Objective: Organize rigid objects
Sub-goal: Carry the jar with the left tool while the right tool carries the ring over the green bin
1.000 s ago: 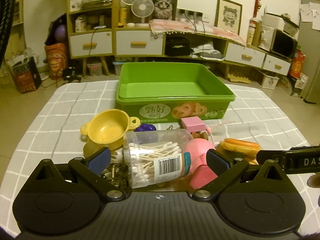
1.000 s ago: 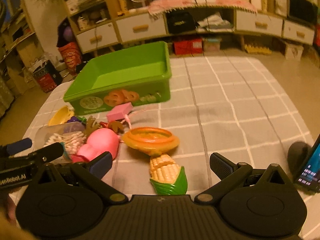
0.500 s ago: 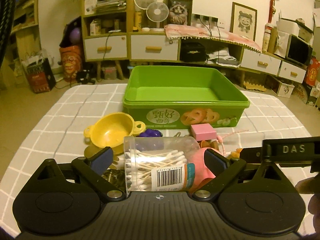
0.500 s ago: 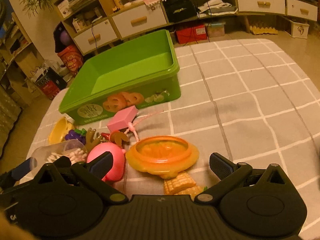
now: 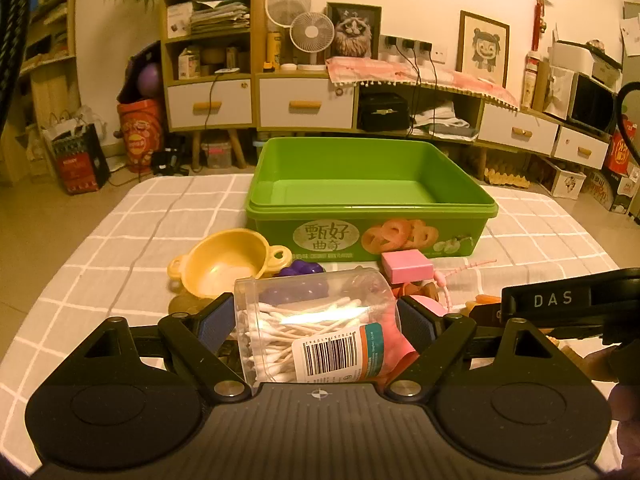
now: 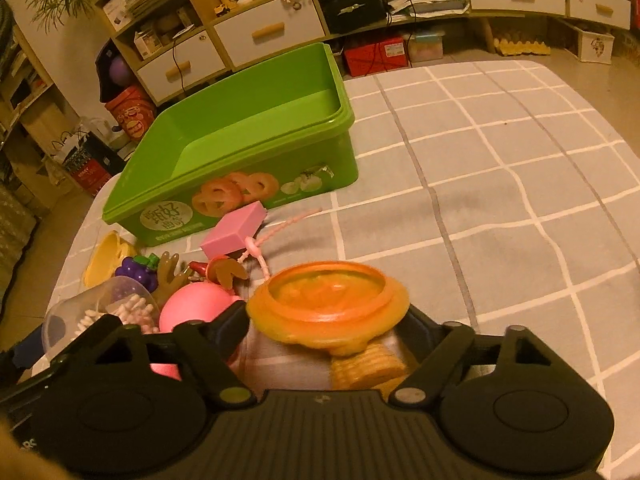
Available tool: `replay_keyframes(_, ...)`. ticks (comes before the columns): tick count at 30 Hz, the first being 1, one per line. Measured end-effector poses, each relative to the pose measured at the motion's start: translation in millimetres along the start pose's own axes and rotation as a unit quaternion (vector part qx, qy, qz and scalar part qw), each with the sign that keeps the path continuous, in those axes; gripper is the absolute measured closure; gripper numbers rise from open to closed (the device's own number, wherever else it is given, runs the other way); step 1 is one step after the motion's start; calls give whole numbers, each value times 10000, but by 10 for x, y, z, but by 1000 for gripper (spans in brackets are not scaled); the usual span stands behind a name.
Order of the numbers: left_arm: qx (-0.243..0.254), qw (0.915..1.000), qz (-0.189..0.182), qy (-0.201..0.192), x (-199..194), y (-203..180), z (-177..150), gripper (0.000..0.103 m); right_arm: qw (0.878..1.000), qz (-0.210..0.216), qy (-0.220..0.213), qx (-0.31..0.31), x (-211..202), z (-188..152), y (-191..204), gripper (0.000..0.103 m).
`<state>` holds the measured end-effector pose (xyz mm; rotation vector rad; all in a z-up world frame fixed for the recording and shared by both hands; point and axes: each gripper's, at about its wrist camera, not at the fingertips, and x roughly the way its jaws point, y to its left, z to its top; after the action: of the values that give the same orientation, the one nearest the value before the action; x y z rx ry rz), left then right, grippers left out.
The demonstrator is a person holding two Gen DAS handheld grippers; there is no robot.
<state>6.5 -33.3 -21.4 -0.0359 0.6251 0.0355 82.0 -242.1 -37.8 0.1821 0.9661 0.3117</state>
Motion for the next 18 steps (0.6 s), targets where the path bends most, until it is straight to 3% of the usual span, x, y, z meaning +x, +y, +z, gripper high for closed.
replay_keyframes(2, -15, 10000, -2, 0, -3, 12, 0, 16, 10000, 15, 3, 0, 1, 1, -1, 53)
replay_keyframes(7, -121, 9999, -59, 7, -16, 63, 12, 16, 10000, 48, 0, 56, -6, 1, -32, 72)
replay_keyframes(10, -170, 9998, -95, -19, -36, 86, 22, 16, 9999, 89, -11, 74, -17, 3, -38, 73)
replay_keyframes(13, -211, 9997, -135, -46, -59, 102, 36, 16, 9999, -14, -57, -94, -30, -6, 0, 73)
replay_keyframes(15, -217, 9996, -148, -55, -69, 104, 37, 16, 9992, -207, -116, -334, -30, -19, 60, 65)
replay_keyframes(17, -224, 9996, -150, -51, -67, 107, 40, 16, 9979, -366, -136, -525, -11, -33, 107, 44)
replay_keyframes(18, -228, 9996, -152, -44, -69, 108, 42, 16, 9967, -480, -183, -633, -2, -43, 132, 42)
